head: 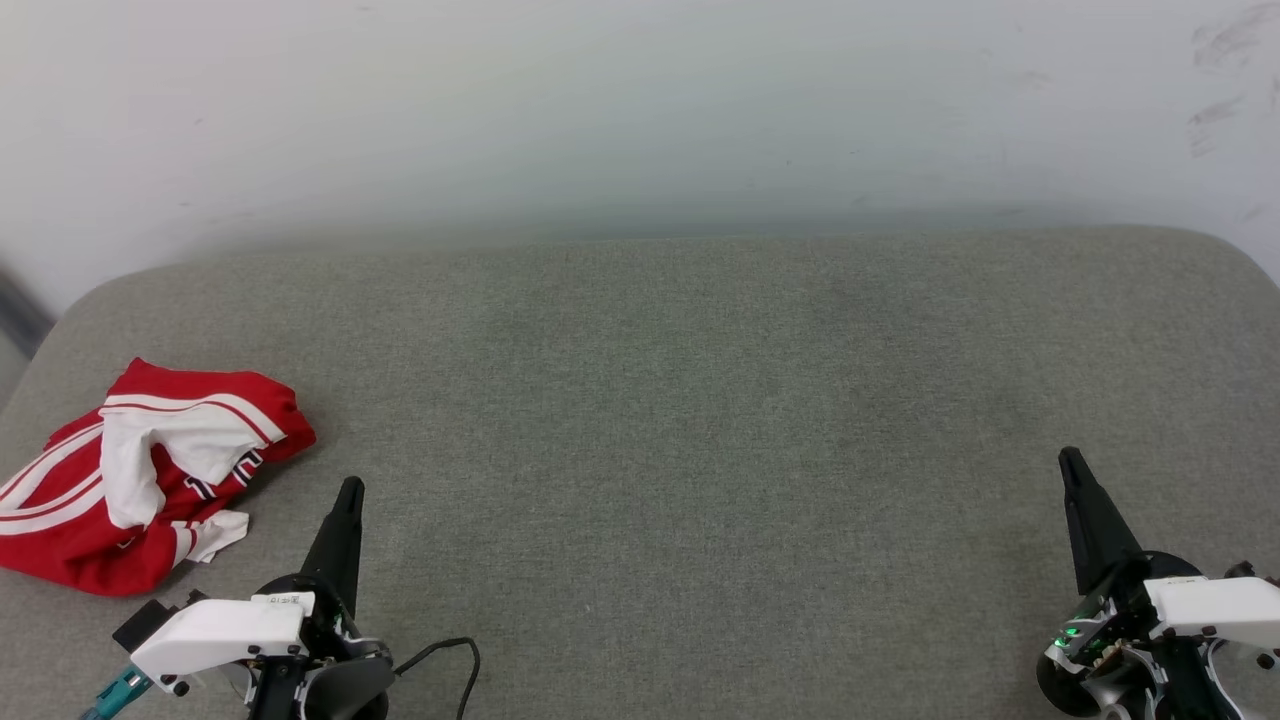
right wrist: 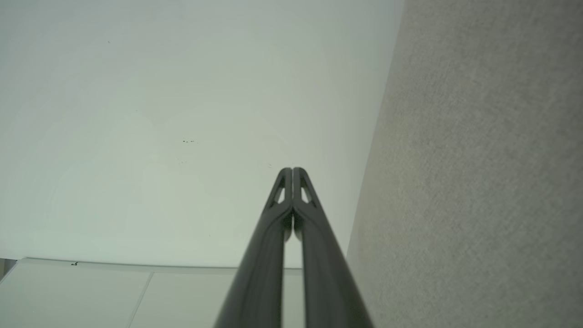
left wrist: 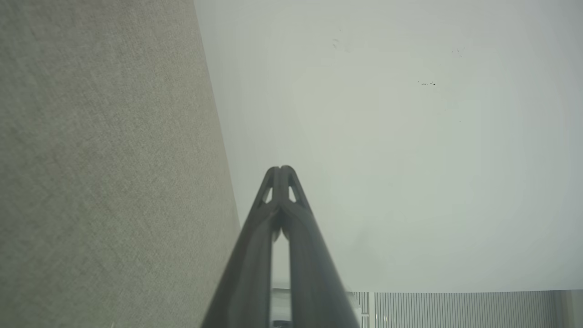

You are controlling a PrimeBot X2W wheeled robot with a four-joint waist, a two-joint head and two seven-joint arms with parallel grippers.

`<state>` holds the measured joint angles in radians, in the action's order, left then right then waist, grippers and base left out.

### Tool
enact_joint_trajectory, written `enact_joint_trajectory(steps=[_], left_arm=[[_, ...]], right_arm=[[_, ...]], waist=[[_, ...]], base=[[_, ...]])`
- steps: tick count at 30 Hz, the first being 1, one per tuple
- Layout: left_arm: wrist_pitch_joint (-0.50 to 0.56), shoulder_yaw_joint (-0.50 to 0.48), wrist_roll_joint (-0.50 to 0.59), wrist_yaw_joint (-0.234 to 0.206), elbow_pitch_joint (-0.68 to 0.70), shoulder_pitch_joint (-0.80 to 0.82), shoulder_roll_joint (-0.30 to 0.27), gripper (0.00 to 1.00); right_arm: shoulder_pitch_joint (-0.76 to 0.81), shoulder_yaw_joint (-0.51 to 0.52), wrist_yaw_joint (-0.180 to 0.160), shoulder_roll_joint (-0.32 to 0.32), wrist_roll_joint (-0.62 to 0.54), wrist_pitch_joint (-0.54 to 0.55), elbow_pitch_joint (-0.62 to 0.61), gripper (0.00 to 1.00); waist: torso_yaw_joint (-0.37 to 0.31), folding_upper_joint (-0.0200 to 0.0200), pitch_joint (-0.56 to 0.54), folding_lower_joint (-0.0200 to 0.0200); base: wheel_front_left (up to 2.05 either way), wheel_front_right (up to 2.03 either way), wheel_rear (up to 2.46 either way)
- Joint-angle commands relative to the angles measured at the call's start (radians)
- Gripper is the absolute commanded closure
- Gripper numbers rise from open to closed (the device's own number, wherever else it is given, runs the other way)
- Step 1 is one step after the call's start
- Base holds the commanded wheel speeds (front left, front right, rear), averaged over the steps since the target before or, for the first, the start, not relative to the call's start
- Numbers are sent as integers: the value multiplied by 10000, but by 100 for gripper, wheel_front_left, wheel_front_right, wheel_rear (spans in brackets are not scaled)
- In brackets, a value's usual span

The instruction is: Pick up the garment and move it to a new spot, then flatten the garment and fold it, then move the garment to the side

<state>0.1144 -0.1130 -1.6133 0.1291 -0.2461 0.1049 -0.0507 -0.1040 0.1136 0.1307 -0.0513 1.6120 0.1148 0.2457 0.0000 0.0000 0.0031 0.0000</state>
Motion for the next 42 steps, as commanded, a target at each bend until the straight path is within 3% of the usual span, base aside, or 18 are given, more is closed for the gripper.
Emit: enact_joint_trajectory(steps=[1,29,30,31,32,33,42], left_arm=[[0,-11,32,40,7,99,5,100],[0,-10,32,40,7,99,5,100],[-3,1,3,0,1,-1,0,0],[-8,13,3,-2,-66,-39,10,0],[-14,20,5,-6,-152,-112,23,100],[-17,29,5,-13,-246,-208,36,0],[-442,257,202,-10,-164,-398,45,0]], right_arm=[[-113,-6,1,23,-16,-5,1,100],[-112,-6,1,23,-16,-7,1,100],[0,0,0,0,-4,-4,-2,0],[41,-6,-2,2,-7,-10,58,0],[122,-11,-2,6,-10,-14,136,100],[212,-16,-4,10,-10,-15,229,0],[466,-226,-13,12,-540,-430,118,0]], waist=[[0,0,0,0],[0,0,0,0],[0,0,0,0],[0,0,0,0],[0,0,1,0],[-1,0,2,0],[-13,0,14,0]], base=[[0,0,0],[0,0,0],[0,0,0],[0,0,0],[0,0,0],[0,0,0],[0,0,0]])
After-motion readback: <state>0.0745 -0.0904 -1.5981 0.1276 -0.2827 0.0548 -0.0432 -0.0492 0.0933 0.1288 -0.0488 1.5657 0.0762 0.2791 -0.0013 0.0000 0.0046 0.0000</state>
